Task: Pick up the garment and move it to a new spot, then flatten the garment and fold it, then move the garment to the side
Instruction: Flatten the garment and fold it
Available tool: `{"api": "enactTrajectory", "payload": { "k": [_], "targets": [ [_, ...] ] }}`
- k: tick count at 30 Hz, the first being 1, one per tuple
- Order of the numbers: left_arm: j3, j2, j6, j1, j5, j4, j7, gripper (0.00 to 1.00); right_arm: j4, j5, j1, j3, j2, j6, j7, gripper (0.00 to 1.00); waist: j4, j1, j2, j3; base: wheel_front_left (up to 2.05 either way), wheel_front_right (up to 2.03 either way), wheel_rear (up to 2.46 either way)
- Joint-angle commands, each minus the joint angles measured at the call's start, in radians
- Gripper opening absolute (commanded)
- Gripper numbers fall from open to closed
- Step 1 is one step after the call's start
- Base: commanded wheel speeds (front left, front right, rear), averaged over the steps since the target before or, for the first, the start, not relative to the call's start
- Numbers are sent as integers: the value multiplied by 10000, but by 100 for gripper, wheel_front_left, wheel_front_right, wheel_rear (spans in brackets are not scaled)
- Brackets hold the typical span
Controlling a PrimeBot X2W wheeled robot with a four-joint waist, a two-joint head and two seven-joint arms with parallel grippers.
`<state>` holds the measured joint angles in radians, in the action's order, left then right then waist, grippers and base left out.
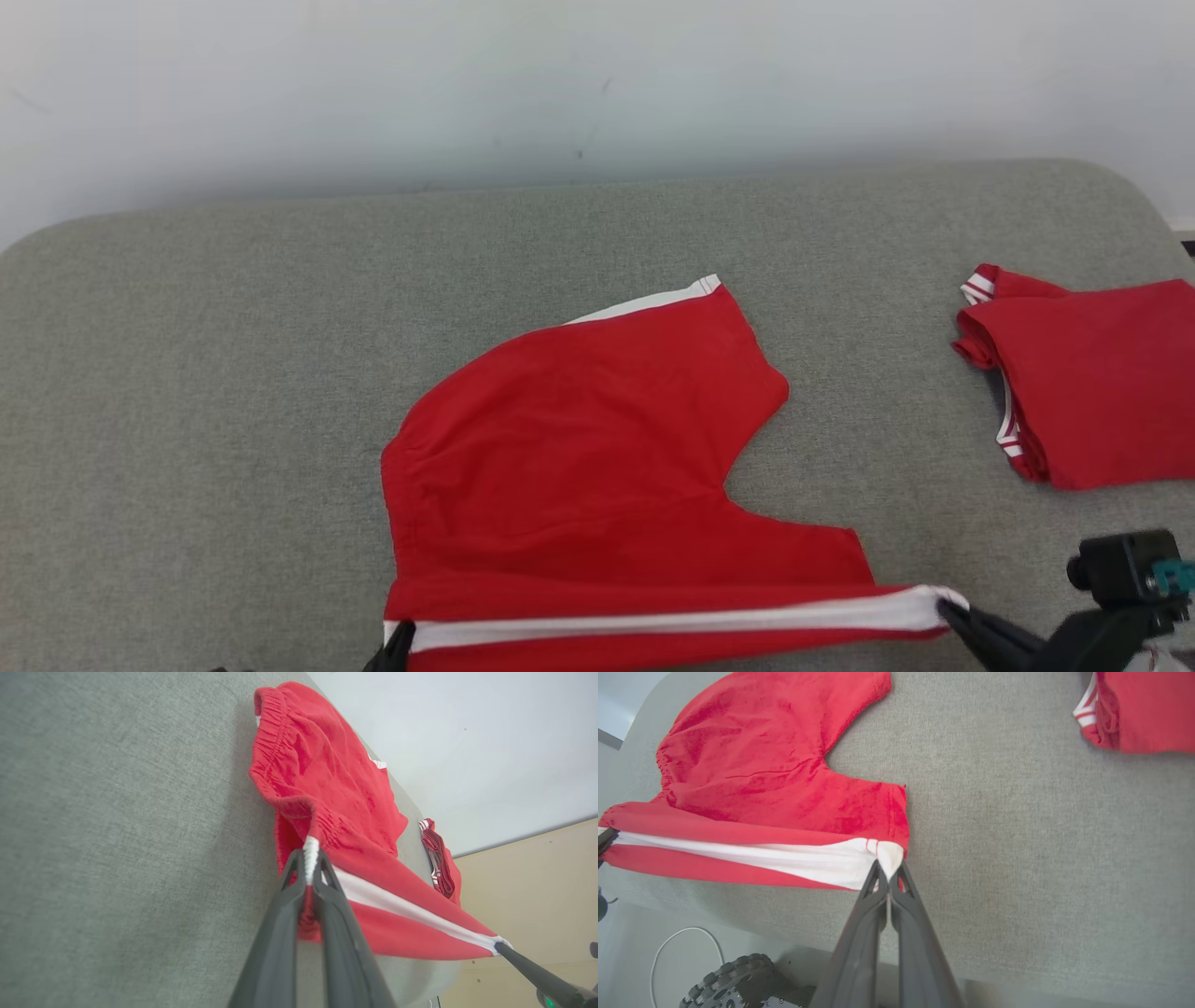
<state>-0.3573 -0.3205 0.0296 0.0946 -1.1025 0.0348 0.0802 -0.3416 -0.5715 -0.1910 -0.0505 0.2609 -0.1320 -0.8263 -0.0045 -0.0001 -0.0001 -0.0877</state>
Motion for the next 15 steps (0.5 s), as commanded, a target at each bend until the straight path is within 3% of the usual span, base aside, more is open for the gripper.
{"api": "enactTrajectory", "payload": {
  "k": [1,7,15],
  "targets": [
    [81,36,-10,-281,-17,-78,82,0,120,113,375,64,207,31,128,0,54,1,1,-81,0,0,0],
    [5,499,-20,-1565,246,111,191,0,1575,245,2966,1044,1005,31,801,0,314,1,1,-426,0,0,0],
    [101,1244,14,-3385,276,1325,590,0,4355,31,6289,2687,1477,29,2008,0,763,1,1,-1133,0,0,0]
  ]
}}
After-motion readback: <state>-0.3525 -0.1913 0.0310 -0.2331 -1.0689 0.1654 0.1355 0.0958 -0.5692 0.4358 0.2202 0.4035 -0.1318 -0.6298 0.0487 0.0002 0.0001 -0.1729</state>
